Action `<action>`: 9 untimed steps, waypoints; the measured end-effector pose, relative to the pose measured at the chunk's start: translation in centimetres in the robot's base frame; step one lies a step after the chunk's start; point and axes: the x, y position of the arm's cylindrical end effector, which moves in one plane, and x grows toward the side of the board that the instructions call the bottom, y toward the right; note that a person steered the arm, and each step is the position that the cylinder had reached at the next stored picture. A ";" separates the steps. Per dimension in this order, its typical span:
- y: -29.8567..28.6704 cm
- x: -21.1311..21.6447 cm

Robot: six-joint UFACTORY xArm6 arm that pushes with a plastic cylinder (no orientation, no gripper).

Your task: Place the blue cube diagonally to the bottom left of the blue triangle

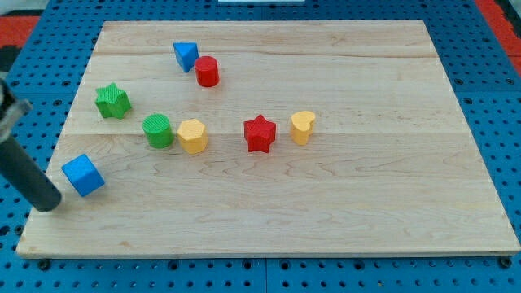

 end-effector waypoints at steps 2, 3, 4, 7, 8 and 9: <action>3.0 -4.2; 3.5 -8.2; 4.9 -12.0; 12.7 -18.3; 12.7 -18.3; 12.7 -18.2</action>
